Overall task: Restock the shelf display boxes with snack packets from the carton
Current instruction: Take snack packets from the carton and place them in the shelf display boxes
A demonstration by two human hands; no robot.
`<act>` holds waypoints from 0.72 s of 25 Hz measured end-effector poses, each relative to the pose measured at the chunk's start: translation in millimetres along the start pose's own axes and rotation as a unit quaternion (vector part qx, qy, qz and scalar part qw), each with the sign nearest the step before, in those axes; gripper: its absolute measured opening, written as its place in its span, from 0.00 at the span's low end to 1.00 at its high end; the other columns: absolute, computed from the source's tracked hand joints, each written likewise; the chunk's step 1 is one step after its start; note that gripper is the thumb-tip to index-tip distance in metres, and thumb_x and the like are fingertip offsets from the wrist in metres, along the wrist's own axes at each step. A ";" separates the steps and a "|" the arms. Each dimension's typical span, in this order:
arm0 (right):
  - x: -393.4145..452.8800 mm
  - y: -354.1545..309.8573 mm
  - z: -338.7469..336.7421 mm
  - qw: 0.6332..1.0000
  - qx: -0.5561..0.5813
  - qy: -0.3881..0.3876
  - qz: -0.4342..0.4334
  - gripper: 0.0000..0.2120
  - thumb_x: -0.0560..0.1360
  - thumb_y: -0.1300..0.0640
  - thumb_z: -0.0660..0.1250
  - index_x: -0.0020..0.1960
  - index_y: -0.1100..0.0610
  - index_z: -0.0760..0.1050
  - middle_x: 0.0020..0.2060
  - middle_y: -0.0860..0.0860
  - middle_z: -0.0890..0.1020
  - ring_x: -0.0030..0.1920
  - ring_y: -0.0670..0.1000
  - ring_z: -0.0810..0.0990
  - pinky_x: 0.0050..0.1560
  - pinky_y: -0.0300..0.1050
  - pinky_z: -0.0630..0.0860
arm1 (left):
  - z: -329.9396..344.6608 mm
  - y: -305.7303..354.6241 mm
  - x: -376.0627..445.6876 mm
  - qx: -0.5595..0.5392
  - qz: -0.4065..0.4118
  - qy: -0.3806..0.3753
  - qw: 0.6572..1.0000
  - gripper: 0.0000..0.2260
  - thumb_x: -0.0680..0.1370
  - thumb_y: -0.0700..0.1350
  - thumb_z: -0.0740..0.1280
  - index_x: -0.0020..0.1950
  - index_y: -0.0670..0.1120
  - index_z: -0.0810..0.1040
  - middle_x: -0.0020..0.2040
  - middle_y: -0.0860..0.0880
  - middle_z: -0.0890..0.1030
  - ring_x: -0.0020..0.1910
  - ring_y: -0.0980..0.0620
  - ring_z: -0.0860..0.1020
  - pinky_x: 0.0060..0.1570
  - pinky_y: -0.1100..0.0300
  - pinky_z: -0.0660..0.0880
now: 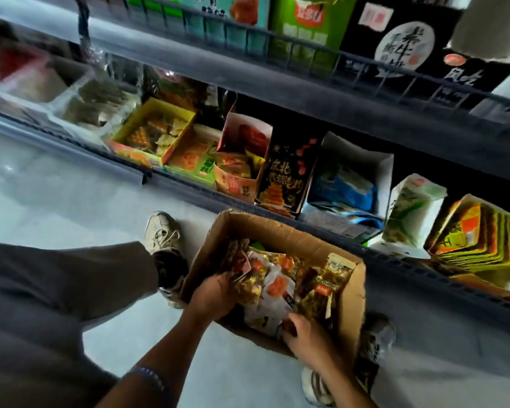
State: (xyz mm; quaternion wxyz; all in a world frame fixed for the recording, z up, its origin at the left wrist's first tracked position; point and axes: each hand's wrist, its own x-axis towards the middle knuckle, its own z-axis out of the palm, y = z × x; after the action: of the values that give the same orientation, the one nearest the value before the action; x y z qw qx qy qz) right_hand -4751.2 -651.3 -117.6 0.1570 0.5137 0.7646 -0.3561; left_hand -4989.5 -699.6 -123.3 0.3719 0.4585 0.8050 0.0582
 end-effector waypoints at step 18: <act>45.3 9.9 40.6 0.998 0.046 -0.024 0.019 0.15 0.78 0.56 0.65 0.64 0.47 0.77 0.58 0.43 0.82 0.59 0.44 0.79 0.56 0.33 0.73 | 55.4 7.0 98.3 0.145 -0.034 0.022 0.989 0.39 0.80 0.62 0.57 0.80 0.48 0.37 0.60 0.43 0.77 0.55 0.45 0.79 0.56 0.51 0.75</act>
State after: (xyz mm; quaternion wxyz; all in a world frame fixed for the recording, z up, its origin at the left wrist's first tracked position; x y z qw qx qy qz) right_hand -4766.7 -647.2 -177.1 0.1577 0.5262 0.7336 -0.4001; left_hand -4978.2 -632.5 -213.6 0.2854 0.4788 0.8279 -0.0616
